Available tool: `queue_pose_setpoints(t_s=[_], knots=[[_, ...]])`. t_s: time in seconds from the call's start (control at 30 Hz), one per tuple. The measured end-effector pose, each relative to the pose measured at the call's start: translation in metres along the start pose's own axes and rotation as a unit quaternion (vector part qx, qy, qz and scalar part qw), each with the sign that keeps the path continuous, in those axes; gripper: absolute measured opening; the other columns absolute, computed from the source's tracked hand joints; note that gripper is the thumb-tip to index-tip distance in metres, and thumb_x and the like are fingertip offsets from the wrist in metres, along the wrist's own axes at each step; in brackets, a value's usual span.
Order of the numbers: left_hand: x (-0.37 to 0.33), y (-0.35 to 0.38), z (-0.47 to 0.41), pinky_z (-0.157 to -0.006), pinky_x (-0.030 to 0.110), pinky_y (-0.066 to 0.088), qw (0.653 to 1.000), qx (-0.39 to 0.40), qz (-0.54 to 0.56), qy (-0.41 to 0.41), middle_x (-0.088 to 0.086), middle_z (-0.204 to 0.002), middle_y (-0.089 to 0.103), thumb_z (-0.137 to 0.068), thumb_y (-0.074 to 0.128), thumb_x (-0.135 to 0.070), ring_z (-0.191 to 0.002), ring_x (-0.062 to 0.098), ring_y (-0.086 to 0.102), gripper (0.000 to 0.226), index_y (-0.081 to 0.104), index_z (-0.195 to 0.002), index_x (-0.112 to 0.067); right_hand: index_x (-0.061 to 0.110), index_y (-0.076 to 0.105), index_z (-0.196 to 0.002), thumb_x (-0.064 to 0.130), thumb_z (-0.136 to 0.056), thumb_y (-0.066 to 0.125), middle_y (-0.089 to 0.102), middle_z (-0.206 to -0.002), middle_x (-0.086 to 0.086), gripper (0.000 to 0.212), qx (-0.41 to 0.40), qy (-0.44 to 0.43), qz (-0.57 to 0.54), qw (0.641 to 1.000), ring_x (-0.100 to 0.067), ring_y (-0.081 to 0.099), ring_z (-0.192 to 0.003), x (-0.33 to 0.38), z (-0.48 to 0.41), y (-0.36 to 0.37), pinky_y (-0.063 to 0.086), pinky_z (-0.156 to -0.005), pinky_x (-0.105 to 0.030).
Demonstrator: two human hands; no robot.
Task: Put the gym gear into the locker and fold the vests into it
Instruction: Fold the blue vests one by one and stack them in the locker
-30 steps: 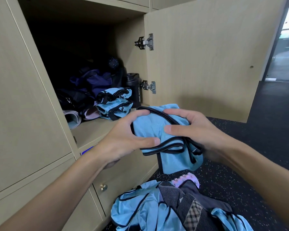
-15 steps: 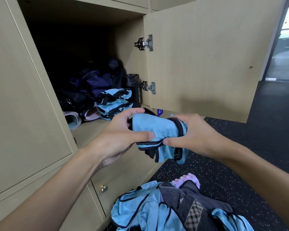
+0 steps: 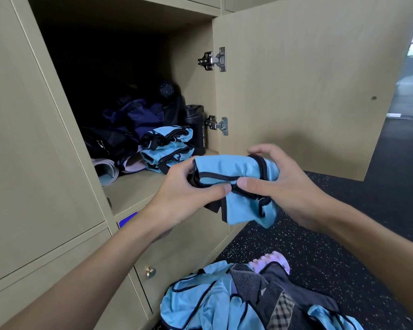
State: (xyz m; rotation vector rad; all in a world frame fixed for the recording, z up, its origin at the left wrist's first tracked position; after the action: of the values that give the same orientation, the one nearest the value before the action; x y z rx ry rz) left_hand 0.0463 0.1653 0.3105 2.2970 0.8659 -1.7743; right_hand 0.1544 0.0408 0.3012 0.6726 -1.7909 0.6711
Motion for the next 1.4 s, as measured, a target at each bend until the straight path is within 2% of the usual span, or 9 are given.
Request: queue_pose_setpoints(t_s=[0.13,0.27,0.43,0.57,0.67,0.77,0.9,1.1,1.4], knots=[[0.018,-0.012,-0.017,-0.061,0.029,0.056,0.994,-0.045,0.085,-0.052,0.011,-0.096,0.076,-0.082,0.072,0.005,-0.078,0.02,0.072,0.027,0.068,-0.105,-0.009,0.041,0.043,-0.134,0.031,-0.068,0.077,0.067,-0.107,0.009,0.075,0.039,-0.013,0.015,0.999,-0.004,0.07,-0.091,-0.005,-0.018,0.01,0.054,-0.073,-0.017],[0.035,-0.029,-0.037,-0.065,0.032,0.06,0.993,-0.063,0.082,-0.065,0.01,-0.095,0.076,-0.082,0.073,0.005,-0.08,0.019,0.072,0.028,0.067,-0.105,-0.01,0.041,0.048,-0.131,0.015,-0.083,0.075,0.066,-0.107,0.015,0.061,0.067,-0.025,0.043,0.997,0.001,0.066,-0.095,-0.013,-0.044,0.021,0.052,-0.076,-0.016],[0.033,-0.055,-0.062,-0.071,0.013,0.051,0.993,-0.074,-0.084,0.029,-0.002,-0.099,0.072,-0.075,0.08,0.001,-0.085,0.001,0.066,0.038,0.066,-0.106,-0.015,0.038,0.053,-0.125,0.009,-0.077,0.082,0.067,-0.108,0.014,0.063,0.033,-0.023,0.118,0.992,-0.001,0.067,-0.096,-0.029,-0.084,0.027,0.055,-0.079,-0.02],[0.036,-0.076,-0.081,-0.089,0.014,0.044,0.974,-0.095,-0.193,0.072,-0.017,-0.108,0.063,-0.073,0.083,-0.014,-0.105,-0.001,0.056,0.052,0.058,-0.116,-0.03,0.028,0.062,-0.107,0.005,-0.073,0.083,0.069,-0.096,0.007,0.047,0.007,-0.064,0.133,0.989,-0.005,0.067,-0.085,-0.025,-0.119,0.036,0.056,-0.073,-0.022],[0.035,-0.089,-0.1,-0.086,0.004,0.04,0.979,-0.076,-0.184,0.052,-0.022,-0.115,0.06,-0.075,0.084,-0.031,-0.107,-0.009,0.055,0.052,0.059,-0.12,-0.035,0.03,0.062,-0.102,0.005,-0.07,0.085,0.066,-0.094,0.009,0.047,-0.005,-0.102,0.157,0.982,-0.004,0.065,-0.083,-0.017,-0.153,0.043,0.055,-0.073,-0.022],[0.029,-0.111,-0.125,-0.079,0.012,0.05,0.98,-0.108,-0.158,0.058,-0.016,-0.104,0.068,-0.076,0.082,-0.041,-0.093,-0.003,0.064,0.037,0.066,-0.109,-0.034,0.032,0.061,-0.102,0.006,-0.071,0.084,0.065,-0.096,0.01,0.047,0.005,-0.137,0.167,0.976,-0.008,0.064,-0.087,-0.006,-0.188,0.053,0.055,-0.077,-0.028],[0.022,-0.137,-0.152,-0.08,0.013,0.049,0.954,-0.137,-0.253,0.078,-0.017,-0.099,0.069,-0.076,0.084,-0.029,-0.09,-0.002,0.064,0.038,0.067,-0.109,-0.034,0.038,0.057,-0.108,0.017,-0.071,0.085,0.063,-0.105,0.014,0.051,0.047,-0.168,0.207,0.963,-0.005,0.061,-0.096,0.002,-0.228,0.067,0.052,-0.088,-0.03],[0.0,-0.164,-0.18,-0.088,0.008,0.041,0.915,-0.169,-0.331,0.158,-0.015,-0.109,0.063,-0.075,0.083,-0.018,-0.103,-0.001,0.059,0.046,0.066,-0.115,-0.031,0.028,0.054,-0.136,0.026,-0.085,0.075,0.055,-0.122,0.016,0.055,0.129,-0.203,0.247,0.938,0.007,0.052,-0.113,0.023,-0.269,0.082,0.035,-0.093,-0.002],[-0.022,-0.189,-0.222,-0.097,0.019,0.036,0.806,-0.253,-0.478,0.24,-0.006,-0.121,0.052,-0.076,0.078,-0.004,-0.11,0.014,0.049,0.051,0.061,-0.123,-0.012,0.012,0.061,-0.107,0.003,-0.084,0.067,0.05,-0.104,0.005,0.025,0.002,-0.414,0.264,0.871,-0.011,0.055,-0.088,0.069,-0.324,0.113,0.045,-0.08,-0.023]])
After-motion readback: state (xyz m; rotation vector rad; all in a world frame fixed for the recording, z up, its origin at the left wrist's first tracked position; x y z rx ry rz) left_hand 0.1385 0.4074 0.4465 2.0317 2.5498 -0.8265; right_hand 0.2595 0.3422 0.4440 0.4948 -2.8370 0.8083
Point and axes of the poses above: each hand's wrist, its own z-axis away from the middle knuckle, its own y-axis out of the palm, x = y × z, the point moved 9 cm from there along -z, towards the middle knuckle
